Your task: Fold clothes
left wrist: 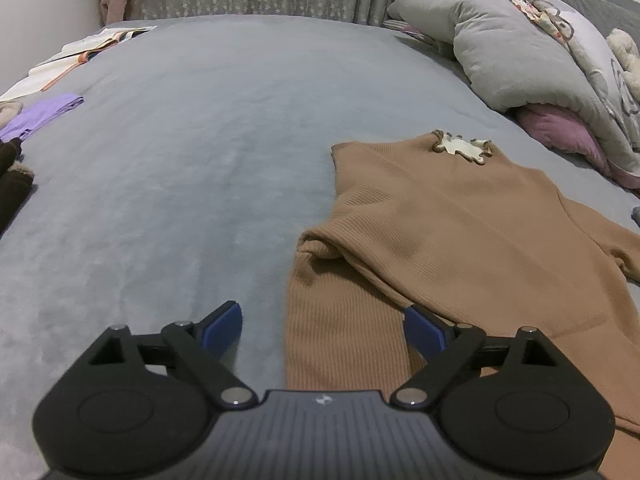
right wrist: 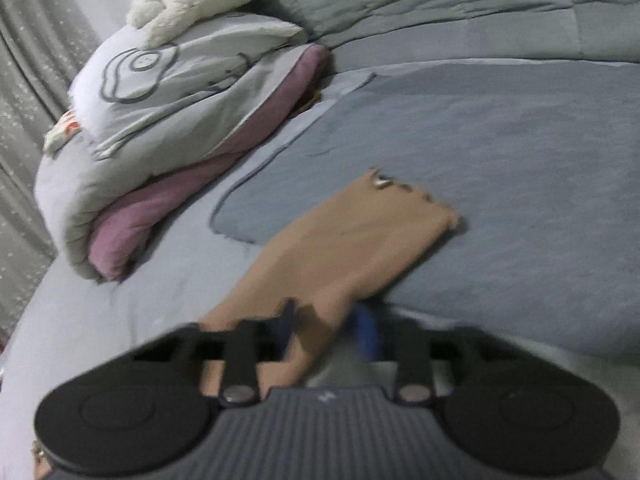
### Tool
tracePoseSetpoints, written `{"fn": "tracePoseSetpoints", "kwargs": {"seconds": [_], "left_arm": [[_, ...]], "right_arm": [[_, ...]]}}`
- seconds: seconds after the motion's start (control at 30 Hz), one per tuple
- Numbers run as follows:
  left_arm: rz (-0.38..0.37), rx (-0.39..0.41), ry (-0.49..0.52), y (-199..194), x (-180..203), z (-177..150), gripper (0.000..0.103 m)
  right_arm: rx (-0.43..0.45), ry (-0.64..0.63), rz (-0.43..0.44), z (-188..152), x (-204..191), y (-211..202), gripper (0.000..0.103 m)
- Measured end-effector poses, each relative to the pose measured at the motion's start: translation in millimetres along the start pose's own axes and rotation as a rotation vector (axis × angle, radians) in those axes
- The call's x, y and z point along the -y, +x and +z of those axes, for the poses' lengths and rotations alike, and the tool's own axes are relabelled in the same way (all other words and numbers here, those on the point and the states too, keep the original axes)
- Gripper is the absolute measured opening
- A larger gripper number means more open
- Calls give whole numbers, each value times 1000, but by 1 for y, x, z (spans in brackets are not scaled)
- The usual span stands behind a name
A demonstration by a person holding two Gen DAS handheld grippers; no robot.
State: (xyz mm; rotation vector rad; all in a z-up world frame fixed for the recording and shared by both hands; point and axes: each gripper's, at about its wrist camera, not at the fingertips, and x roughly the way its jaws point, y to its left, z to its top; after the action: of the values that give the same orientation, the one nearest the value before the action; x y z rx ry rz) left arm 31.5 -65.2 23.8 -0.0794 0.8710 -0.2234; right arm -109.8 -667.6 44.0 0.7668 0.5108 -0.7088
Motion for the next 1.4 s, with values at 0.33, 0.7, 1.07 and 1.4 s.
{"fn": "tracePoseSetpoints", "kwargs": {"seconds": [0.33, 0.7, 1.07, 1.4], "left_arm": [[-12, -2, -29, -1, -4, 3, 89], [-19, 17, -62, -8, -7, 6, 89], [-138, 27, -275, -19, -42, 9, 89], [-314, -52, -483, -16, -74, -6, 90]], "right_arm": [[184, -186, 105, 3, -45, -45, 9], [474, -580, 430, -39, -135, -140, 9], [387, -997, 784, -161, -218, -191, 9], [199, -1470, 877, -324, -242, -195, 9]]}}
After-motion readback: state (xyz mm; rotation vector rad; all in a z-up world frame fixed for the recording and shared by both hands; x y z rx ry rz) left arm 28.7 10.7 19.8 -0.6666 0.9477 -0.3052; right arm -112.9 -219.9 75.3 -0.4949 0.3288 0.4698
